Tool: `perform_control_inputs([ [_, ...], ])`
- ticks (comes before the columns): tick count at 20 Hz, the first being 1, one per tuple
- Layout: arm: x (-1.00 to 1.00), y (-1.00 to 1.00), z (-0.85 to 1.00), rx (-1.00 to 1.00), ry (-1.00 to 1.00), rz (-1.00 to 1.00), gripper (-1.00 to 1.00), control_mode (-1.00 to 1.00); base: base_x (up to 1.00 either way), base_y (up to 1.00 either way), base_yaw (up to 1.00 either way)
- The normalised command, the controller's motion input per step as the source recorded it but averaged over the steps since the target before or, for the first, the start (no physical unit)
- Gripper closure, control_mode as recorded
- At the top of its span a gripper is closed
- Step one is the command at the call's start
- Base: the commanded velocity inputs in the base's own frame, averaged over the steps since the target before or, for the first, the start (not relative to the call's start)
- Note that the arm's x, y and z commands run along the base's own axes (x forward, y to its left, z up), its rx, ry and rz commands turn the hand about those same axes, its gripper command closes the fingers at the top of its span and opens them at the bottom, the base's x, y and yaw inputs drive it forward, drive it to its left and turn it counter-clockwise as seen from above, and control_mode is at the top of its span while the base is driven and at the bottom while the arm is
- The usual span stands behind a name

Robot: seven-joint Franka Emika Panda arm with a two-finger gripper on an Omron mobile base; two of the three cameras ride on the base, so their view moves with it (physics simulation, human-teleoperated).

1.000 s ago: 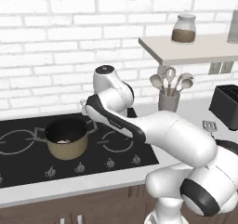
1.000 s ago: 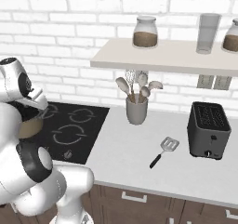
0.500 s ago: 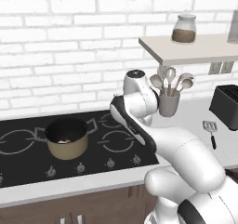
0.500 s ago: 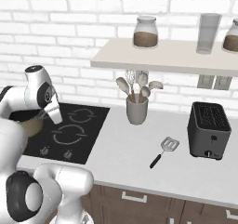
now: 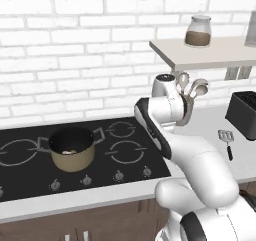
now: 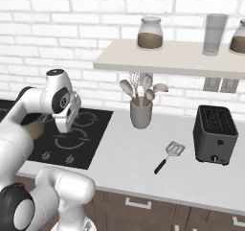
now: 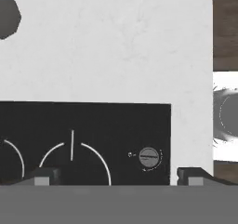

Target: Put the garlic and sweet potato in the pot. Retrieve the spatula and lightly stir the vegetables in the pot.

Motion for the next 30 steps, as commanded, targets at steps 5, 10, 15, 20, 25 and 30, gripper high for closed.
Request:
perform_control_inputs([
  [5, 0.00, -0.55, 0.00, 0.17, 0.00, -0.78, -1.00, -1.00, 0.00, 0.00, 0.00],
  [10, 0.01, -0.56, -0.01, 0.14, 0.00, -0.75, -1.00, -1.00, 0.00, 0.00, 0.00],
  [15, 0.01, -0.74, 0.00, 0.15, -0.05, -0.62, -1.00, -1.00, 0.00, 0.00, 0.00],
  [20, -0.08, -0.76, -0.13, 0.08, -0.21, -0.49, -1.00, -1.00, 0.00, 0.00, 0.00],
  [25, -0.32, -0.52, -0.22, 0.00, -0.28, -0.51, -1.00, -1.00, 0.00, 0.00, 0.00],
  [30, -0.09, -0.66, -0.25, 0.04, -0.08, -0.60, -1.00, -1.00, 0.00, 0.00, 0.00],
])
